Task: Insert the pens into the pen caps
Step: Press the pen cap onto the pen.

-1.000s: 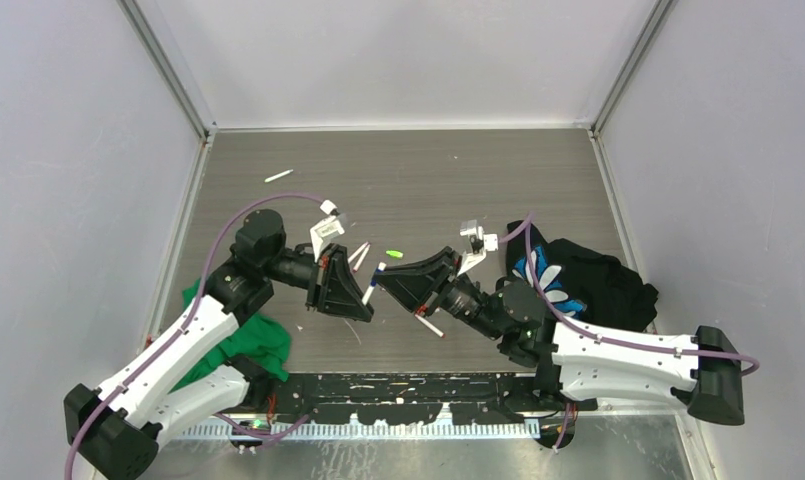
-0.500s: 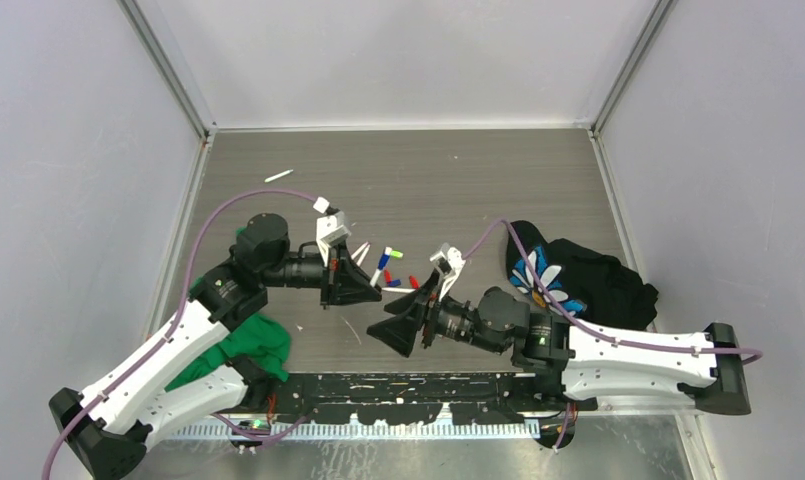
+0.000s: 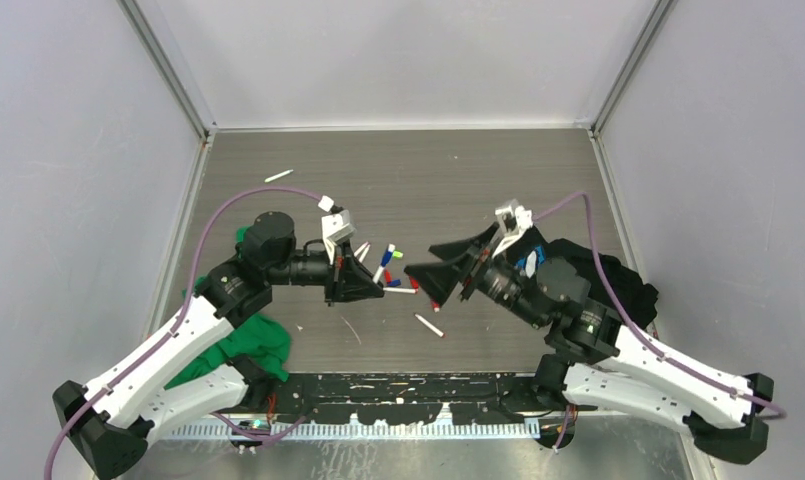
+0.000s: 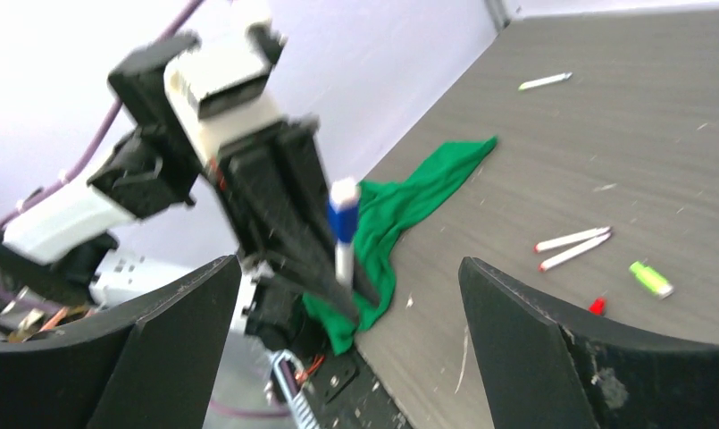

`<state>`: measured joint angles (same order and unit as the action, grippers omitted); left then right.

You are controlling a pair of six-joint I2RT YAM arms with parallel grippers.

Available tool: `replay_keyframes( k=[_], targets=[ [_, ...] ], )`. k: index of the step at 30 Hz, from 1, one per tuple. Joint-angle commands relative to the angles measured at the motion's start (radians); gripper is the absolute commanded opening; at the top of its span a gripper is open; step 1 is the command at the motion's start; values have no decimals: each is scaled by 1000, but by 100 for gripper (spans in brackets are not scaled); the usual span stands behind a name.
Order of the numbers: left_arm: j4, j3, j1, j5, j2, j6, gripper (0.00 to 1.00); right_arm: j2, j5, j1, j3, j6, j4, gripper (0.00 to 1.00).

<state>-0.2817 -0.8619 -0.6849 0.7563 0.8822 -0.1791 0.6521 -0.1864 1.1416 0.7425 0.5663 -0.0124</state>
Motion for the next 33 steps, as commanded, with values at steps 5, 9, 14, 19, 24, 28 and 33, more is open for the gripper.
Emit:
replay_keyframes(
  k=[5, 9, 14, 19, 24, 28, 33],
  targets=[
    [46, -47, -18, 93, 15, 9, 0, 155, 452, -198, 128, -1, 179, 95],
    [46, -50, -18, 108, 19, 8, 0, 207, 469, -199, 156, -13, 189, 91],
    [50, -50, -20, 116, 16, 3, 0, 240, 463, -198, 161, -26, 180, 78],
    [54, -50, -20, 128, 19, -1, 0, 233, 433, -198, 149, -32, 186, 67],
    [55, -51, -19, 133, 21, -4, 0, 236, 432, -198, 149, -37, 189, 55],
    [56, -51, -20, 140, 22, -5, 0, 240, 438, -200, 151, -41, 185, 44],
    [54, -52, -21, 143, 20, -7, 0, 242, 452, -198, 152, -48, 183, 35]
  ],
)
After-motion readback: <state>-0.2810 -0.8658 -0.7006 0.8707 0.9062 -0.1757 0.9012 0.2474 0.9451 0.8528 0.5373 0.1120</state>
